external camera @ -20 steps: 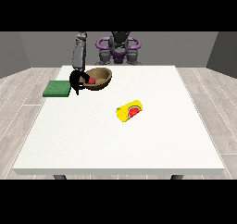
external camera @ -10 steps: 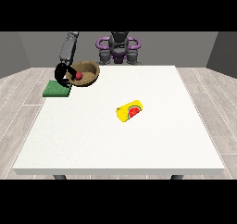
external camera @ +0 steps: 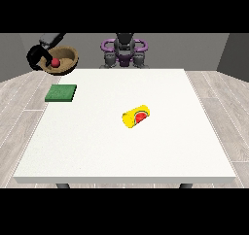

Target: Pick the cup and pour the ball into the bowl, then pick the bowl and place it on the pad

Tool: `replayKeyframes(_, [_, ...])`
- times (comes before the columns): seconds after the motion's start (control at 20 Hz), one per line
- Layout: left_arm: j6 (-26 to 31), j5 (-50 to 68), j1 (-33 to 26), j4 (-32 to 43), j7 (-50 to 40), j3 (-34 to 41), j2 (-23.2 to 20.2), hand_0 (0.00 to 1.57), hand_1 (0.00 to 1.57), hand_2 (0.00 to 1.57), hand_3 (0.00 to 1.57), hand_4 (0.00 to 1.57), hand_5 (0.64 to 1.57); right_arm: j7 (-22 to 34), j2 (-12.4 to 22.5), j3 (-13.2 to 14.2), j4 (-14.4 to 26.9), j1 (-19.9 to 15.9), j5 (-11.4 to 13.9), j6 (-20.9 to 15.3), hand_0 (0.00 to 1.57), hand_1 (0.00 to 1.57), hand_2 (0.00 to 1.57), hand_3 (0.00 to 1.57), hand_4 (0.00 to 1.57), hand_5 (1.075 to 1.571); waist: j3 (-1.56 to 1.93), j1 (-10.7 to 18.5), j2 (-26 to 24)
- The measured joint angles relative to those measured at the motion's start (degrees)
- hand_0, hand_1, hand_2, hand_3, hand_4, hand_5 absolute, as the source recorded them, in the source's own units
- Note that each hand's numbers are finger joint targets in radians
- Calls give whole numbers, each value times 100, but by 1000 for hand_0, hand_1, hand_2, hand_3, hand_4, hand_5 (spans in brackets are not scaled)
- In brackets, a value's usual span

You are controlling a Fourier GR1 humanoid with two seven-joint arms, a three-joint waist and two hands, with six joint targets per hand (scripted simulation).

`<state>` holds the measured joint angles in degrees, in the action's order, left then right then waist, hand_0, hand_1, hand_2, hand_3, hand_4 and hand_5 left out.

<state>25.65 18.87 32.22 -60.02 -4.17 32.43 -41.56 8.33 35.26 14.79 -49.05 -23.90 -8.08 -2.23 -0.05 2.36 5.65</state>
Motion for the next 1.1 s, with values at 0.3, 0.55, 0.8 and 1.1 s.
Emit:
replayKeyframes(0.3, [63,5,-46,286,439,119,-207,0,0,0,0,1212,1555,39,347,213,140,-300,-65,285,1571,1571,1571,461,1109,1567,3,-76,368])
replayKeyframes(0.55, [100,75,-33,248,641,107,-233,0,0,0,0,1208,1553,-322,245,429,542,-418,-148,280,1571,1571,1571,444,1060,1569,6,21,642])
replayKeyframes(0.8, [160,123,-24,293,748,80,-292,0,0,0,0,1204,1555,-425,-34,487,799,-598,-209,160,1571,1571,1571,579,1010,1571,7,118,766])
replayKeyframes(1.1, [109,167,-58,222,736,65,-389,0,0,0,0,1190,1562,-645,-102,737,1221,-664,-398,200,1571,1571,1571,1011,527,1568,9,100,801])
